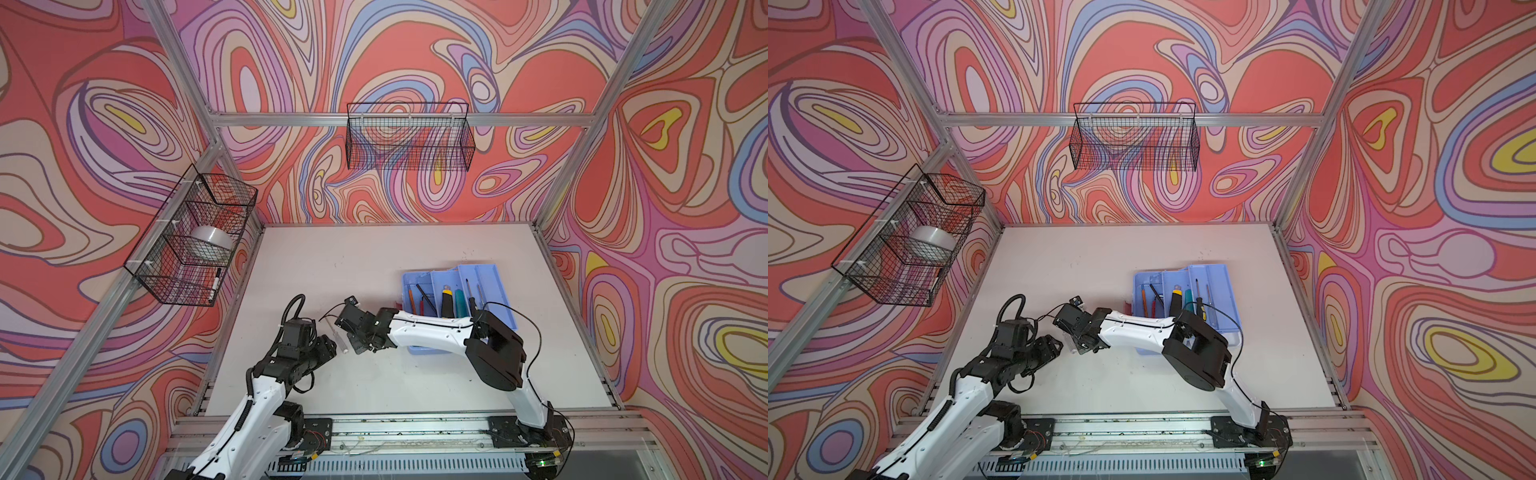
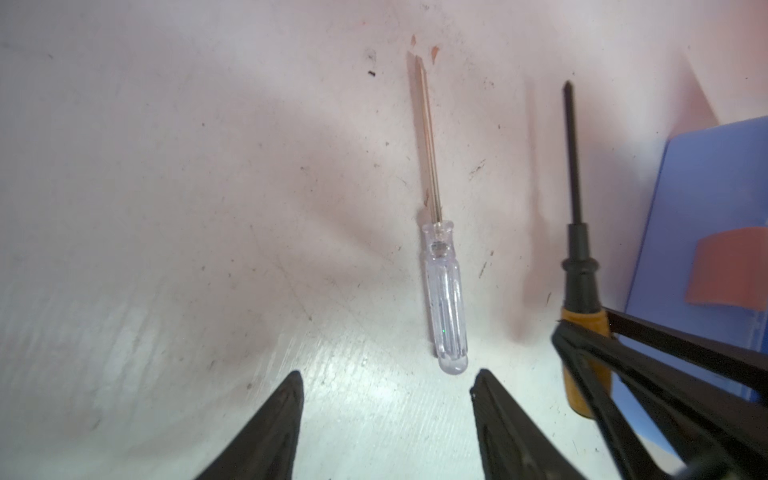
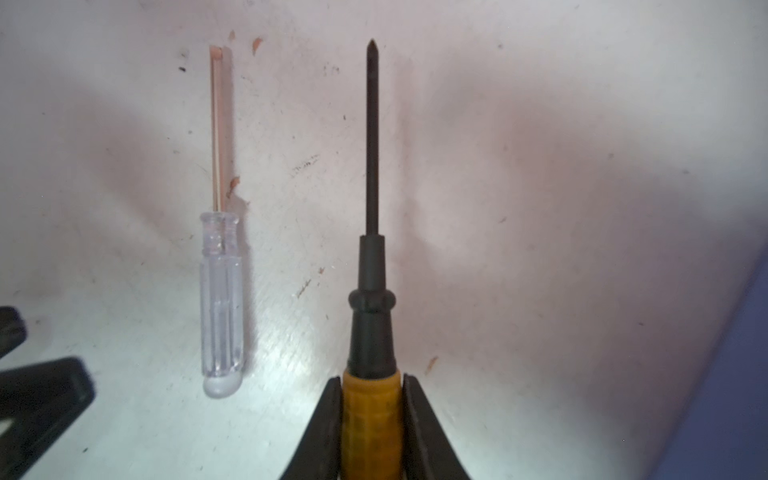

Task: Pack the tool kit
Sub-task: 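Lift the yellow-handled screwdriver with right gripper and carry it to the tray, then lower the yellow-handled screwdriver into the tray and open the right gripper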

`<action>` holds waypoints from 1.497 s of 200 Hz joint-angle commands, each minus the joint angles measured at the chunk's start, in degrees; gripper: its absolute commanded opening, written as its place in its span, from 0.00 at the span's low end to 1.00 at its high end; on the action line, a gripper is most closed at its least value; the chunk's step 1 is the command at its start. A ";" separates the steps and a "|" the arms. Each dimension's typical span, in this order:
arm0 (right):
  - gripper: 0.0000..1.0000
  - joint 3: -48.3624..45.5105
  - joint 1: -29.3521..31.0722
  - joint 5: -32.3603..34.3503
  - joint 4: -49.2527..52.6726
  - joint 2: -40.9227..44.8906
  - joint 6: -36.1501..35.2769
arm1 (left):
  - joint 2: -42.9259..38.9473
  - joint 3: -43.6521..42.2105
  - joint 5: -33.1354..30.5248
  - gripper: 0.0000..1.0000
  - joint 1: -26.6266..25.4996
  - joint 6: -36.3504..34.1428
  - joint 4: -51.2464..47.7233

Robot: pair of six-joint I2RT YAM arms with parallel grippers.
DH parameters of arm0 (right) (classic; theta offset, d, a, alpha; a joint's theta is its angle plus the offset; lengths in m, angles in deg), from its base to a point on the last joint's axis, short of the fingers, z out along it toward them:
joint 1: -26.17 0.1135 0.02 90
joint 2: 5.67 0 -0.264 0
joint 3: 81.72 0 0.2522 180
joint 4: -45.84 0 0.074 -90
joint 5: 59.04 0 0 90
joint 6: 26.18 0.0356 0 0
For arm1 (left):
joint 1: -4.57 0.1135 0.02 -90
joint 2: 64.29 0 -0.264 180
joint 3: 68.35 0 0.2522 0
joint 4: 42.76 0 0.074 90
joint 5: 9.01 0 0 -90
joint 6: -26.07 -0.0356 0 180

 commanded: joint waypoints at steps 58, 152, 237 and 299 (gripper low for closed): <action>0.16 -14.20 -5.44 9.89 5.74 24.43 0.58 | 2.64 3.07 0.51 0.65 -0.32 -1.60 1.53; 0.15 -27.68 -24.10 15.21 15.82 51.70 -2.08 | 9.36 8.01 -1.75 0.65 -7.66 -1.34 4.52; 0.15 -34.16 -34.87 13.86 12.95 53.16 -5.78 | 6.82 7.45 -2.89 0.65 -7.66 -1.73 2.90; 0.15 -34.45 -35.74 16.21 13.71 50.50 -6.44 | 7.16 6.43 -2.76 0.65 -7.69 -1.61 4.22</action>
